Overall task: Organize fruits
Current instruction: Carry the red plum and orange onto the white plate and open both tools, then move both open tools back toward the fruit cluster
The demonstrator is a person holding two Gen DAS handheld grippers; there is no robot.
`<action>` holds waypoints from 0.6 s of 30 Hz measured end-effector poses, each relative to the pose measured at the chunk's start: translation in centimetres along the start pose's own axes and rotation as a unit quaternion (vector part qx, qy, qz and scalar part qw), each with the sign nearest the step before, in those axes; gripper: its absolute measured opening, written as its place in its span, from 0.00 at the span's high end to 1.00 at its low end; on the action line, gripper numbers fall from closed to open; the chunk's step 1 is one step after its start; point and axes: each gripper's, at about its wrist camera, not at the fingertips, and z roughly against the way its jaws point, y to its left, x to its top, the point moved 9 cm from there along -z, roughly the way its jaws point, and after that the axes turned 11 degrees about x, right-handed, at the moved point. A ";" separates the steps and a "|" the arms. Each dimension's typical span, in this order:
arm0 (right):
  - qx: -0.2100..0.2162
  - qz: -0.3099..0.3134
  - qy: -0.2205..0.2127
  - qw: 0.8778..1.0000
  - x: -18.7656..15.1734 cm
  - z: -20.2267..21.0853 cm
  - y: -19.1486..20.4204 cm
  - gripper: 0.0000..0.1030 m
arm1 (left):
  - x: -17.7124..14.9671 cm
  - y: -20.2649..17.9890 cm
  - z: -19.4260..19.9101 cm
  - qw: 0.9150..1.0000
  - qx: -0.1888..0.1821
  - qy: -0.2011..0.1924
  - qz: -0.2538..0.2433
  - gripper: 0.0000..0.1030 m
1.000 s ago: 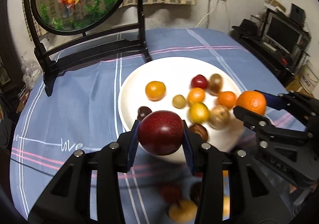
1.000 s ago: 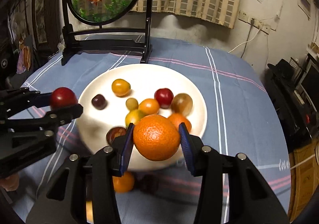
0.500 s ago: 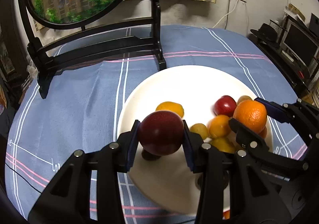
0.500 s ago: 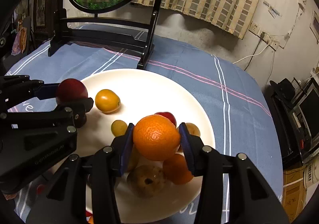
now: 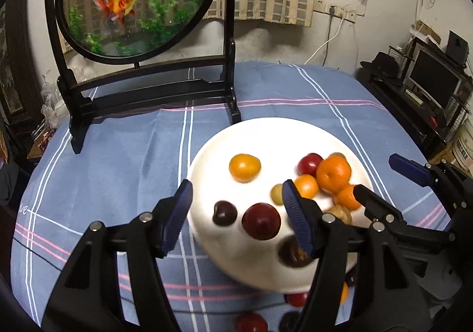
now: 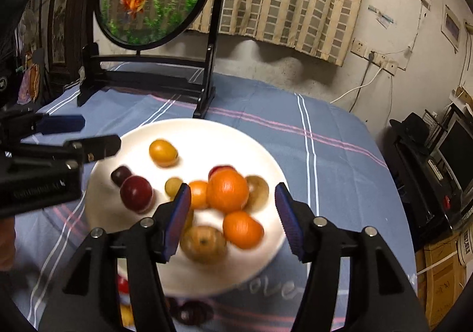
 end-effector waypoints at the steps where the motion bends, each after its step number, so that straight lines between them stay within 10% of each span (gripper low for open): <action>1: -0.002 0.003 0.003 1.000 -0.4 0.5 0.2 0.43 | -0.4 0.0 0.6 1.000 -0.001 -0.001 -0.001 0.37; 18: 0.015 -0.001 0.024 1.000 -10.4 6.9 5.3 0.43 | -11.3 1.2 6.3 1.000 -0.015 0.012 -0.012 0.20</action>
